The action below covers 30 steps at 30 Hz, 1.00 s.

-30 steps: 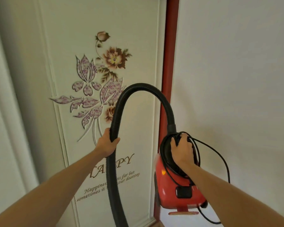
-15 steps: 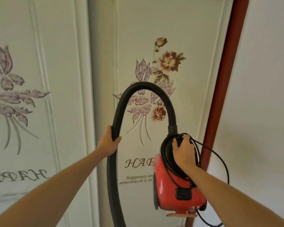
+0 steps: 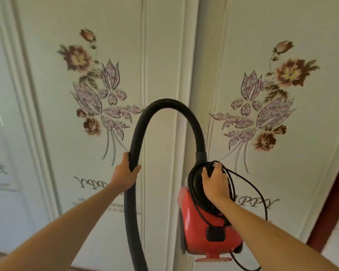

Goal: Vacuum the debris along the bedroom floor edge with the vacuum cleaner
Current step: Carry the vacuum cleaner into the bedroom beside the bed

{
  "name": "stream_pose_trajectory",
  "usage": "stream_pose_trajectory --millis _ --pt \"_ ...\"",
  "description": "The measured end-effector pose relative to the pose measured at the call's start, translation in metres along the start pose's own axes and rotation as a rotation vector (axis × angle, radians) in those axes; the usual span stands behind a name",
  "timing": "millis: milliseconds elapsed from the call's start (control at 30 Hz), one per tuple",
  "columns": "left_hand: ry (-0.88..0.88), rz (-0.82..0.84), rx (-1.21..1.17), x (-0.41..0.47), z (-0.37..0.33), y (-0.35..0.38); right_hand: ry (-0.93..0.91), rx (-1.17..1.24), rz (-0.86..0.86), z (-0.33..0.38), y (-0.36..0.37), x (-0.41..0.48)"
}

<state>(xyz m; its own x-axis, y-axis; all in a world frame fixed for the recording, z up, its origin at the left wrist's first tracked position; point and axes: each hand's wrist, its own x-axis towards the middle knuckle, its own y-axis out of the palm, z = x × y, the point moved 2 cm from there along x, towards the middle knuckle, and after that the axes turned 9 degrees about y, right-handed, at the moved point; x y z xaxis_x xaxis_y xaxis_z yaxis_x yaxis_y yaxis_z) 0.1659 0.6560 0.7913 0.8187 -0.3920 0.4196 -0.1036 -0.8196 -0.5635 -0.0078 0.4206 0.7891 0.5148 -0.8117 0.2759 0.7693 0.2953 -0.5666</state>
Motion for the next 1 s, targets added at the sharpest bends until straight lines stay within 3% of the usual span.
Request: stream_pose_trajectory --millis 600,1000 --pt "-0.263 -0.316 0.139 -0.061 0.177 -0.241 -0.253 0.098 0.370 0.189 0.219 -0.105" --pt "-0.473 -0.543 0.279 -0.087 0.236 -0.319 -0.443 0.201 0.673 0.270 0.357 -0.117"
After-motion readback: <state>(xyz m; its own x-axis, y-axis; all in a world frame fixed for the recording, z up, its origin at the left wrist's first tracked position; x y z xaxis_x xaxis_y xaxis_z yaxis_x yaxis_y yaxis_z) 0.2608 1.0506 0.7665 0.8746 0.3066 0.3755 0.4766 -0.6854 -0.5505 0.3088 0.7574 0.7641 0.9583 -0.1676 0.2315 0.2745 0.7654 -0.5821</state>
